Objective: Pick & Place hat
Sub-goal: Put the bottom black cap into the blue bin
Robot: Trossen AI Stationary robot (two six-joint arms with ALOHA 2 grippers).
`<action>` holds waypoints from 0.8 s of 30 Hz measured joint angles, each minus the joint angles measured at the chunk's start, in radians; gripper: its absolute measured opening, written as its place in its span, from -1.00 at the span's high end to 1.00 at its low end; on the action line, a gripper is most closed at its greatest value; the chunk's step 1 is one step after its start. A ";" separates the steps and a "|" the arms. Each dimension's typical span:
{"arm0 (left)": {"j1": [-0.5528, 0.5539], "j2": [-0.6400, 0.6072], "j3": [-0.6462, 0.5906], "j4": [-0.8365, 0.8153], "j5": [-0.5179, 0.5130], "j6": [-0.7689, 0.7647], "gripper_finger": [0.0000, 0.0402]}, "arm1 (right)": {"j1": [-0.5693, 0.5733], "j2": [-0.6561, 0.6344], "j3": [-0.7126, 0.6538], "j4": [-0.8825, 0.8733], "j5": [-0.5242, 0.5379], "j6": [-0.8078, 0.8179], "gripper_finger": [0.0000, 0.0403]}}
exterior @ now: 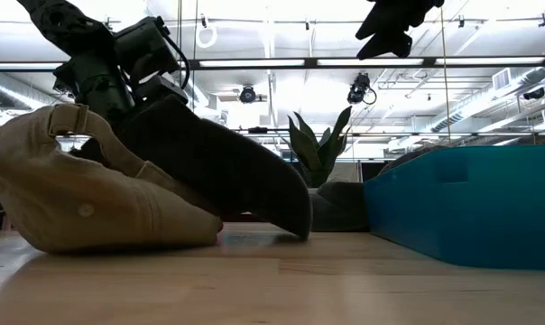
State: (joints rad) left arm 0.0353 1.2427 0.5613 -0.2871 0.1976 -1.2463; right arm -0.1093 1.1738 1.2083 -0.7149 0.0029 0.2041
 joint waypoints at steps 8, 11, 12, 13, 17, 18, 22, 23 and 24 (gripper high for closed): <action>0.001 -0.020 0.093 0.000 0.003 0.122 0.97 | -0.001 0.004 0.000 0.014 0.000 -0.025 -0.11; 0.001 -0.034 0.176 0.001 -0.007 0.209 0.97 | -0.001 0.004 0.000 0.014 0.000 -0.032 -0.11; 0.001 -0.041 0.204 -0.018 -0.019 0.237 0.97 | -0.001 0.004 0.000 0.014 0.000 -0.033 -0.11; 0.001 -0.043 0.235 -0.038 -0.031 0.264 0.97 | -0.001 0.004 0.000 0.014 0.000 -0.036 -0.11; 0.001 -0.042 0.389 -0.143 -0.084 0.400 0.98 | -0.001 0.004 0.000 0.023 0.001 -0.056 -0.11; 0.001 -0.042 0.427 -0.167 -0.093 0.436 0.98 | -0.001 0.004 0.000 0.024 0.001 -0.059 -0.11; 0.001 -0.042 0.566 -0.260 -0.160 0.568 0.98 | -0.005 0.004 0.000 0.025 0.000 -0.063 -0.11; 0.001 -0.042 0.601 -0.281 -0.167 0.600 0.98 | -0.008 0.003 0.000 0.025 0.000 -0.063 -0.11; 0.001 -0.042 0.635 -0.295 -0.172 0.637 0.98 | -0.011 0.000 0.000 0.025 0.000 -0.063 -0.11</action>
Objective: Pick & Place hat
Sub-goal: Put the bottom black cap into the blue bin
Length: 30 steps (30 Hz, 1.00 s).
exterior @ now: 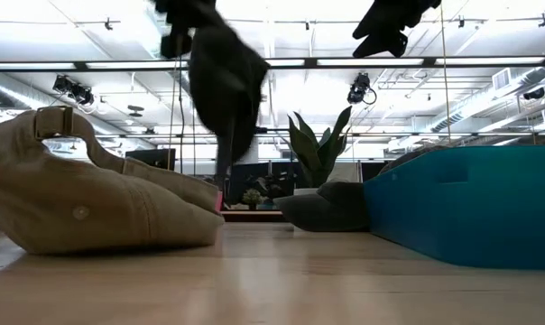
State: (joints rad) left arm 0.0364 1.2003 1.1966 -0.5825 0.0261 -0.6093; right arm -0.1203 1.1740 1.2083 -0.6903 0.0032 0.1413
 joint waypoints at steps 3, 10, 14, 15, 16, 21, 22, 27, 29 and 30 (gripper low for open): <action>0.000 0.001 0.081 -0.005 0.001 0.156 0.97 | -0.015 -0.006 0.000 0.005 0.000 -0.001 -0.11; 0.000 0.013 0.210 -0.015 -0.034 0.380 0.98 | -0.055 -0.018 0.000 0.001 0.000 0.026 -0.11; 0.031 0.013 0.239 -0.010 -0.121 0.219 0.98 | -0.057 -0.027 0.000 0.021 -0.003 0.066 -0.11; 0.042 0.013 0.239 -0.005 -0.126 0.169 0.98 | -0.057 -0.030 0.000 0.033 -0.006 0.080 -0.11; 0.054 0.013 0.239 -0.005 -0.128 0.124 0.98 | -0.057 -0.032 0.000 0.044 -0.020 0.093 -0.11; 0.075 0.045 0.239 0.032 -0.232 -0.038 0.98 | -0.055 -0.037 0.000 0.225 -0.184 0.204 -0.11; 0.074 0.055 0.239 0.057 -0.260 -0.065 0.98 | -0.050 -0.037 0.000 0.280 -0.204 0.211 -0.11; 0.074 0.107 0.239 0.157 -0.411 -0.178 0.98 | -0.024 -0.027 0.000 0.468 -0.192 0.184 -0.12; 0.074 0.130 0.239 0.180 -0.455 -0.184 0.98 | -0.019 -0.019 0.001 0.494 -0.159 0.183 -0.16; 0.074 0.142 0.239 0.195 -0.467 -0.184 0.98 | -0.019 -0.016 0.002 0.494 -0.141 0.183 -0.18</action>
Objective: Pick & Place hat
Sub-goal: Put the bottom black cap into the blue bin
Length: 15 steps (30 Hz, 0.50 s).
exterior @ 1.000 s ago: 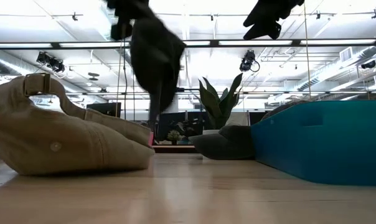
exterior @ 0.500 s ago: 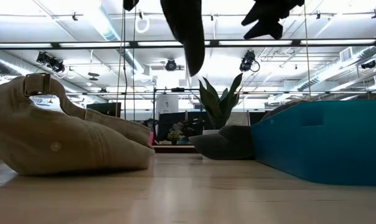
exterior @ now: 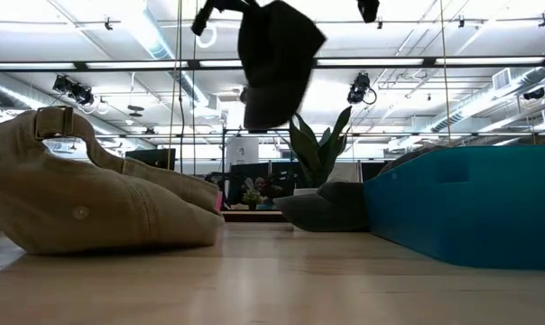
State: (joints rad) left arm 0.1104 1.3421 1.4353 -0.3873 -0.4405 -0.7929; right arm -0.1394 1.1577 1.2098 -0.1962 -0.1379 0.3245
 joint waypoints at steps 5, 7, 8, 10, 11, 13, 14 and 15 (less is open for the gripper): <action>-0.001 0.055 0.000 0.079 -0.002 -0.001 0.98 | 0.000 0.027 0.000 0.019 0.052 0.003 -0.43; -0.001 0.070 -0.001 0.097 -0.001 -0.007 0.98 | 0.000 0.040 0.000 0.046 0.053 -0.008 -0.55; -0.001 0.080 -0.001 0.111 -0.002 -0.007 0.98 | 0.000 0.049 0.000 0.055 0.060 -0.018 -0.61; -0.003 0.087 -0.001 0.125 -0.002 -0.007 0.98 | 0.000 0.067 0.000 0.064 0.085 -0.030 -0.72; -0.003 0.094 -0.001 0.138 -0.004 -0.007 0.98 | 0.000 0.076 0.000 0.064 0.098 -0.033 -0.77; -0.003 0.100 0.000 0.158 -0.003 -0.007 0.98 | 0.000 0.094 0.000 0.062 0.129 -0.034 -0.86; -0.003 0.100 -0.001 0.152 -0.003 -0.007 0.98 | 0.000 0.104 0.000 0.066 0.149 -0.029 -0.90; -0.003 0.100 -0.001 0.156 -0.003 -0.007 0.98 | 0.000 0.110 0.000 0.067 0.171 -0.029 -0.92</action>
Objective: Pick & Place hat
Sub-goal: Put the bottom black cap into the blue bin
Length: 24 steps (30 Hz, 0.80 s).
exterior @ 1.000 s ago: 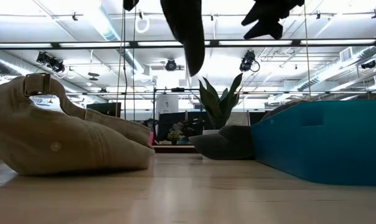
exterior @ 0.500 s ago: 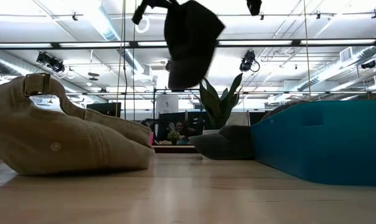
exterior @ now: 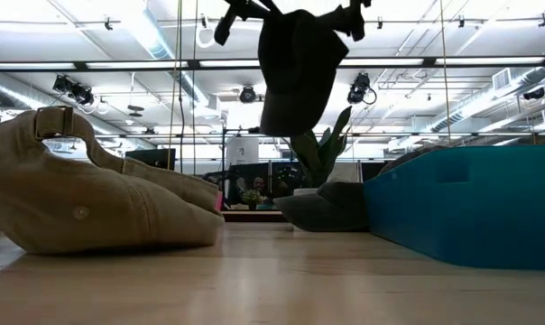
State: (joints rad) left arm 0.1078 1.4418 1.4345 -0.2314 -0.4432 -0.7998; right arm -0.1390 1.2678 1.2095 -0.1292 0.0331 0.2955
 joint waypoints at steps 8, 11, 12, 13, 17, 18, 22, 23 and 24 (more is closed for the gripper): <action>0.000 0.000 0.000 0.004 0.000 0.011 0.98 | 0.018 0.040 0.000 0.037 0.103 -0.096 -0.95; 0.000 0.000 0.000 0.004 0.000 0.011 0.98 | 0.030 0.056 0.000 0.041 0.100 -0.088 -0.93; 0.000 0.000 0.000 0.004 0.000 0.011 0.98 | 0.033 0.064 0.000 0.043 0.103 -0.078 -0.93; 0.000 0.000 0.000 0.004 0.000 0.011 0.98 | 0.036 0.071 0.000 0.051 0.112 -0.070 -0.93; 0.000 0.000 0.000 0.004 0.001 0.011 0.98 | 0.043 0.099 -0.001 0.078 0.178 -0.072 -0.93; 0.000 0.000 0.000 0.003 0.005 0.011 0.98 | 0.043 0.103 -0.001 0.083 0.187 -0.072 -0.93; 0.000 -0.001 0.000 0.002 0.019 0.011 0.98 | 0.043 0.112 -0.001 0.092 0.223 -0.070 -0.90; 0.000 -0.001 0.000 0.001 0.022 0.019 0.98 | 0.043 0.112 -0.001 0.090 0.226 -0.073 -0.87; -0.001 -0.001 0.000 0.002 0.027 0.022 0.98 | 0.043 0.112 -0.001 0.091 0.228 -0.076 -0.83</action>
State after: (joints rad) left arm 0.1067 1.4410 1.4345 -0.2299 -0.4163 -0.7777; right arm -0.0959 1.3800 1.2087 -0.0384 0.2615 0.2199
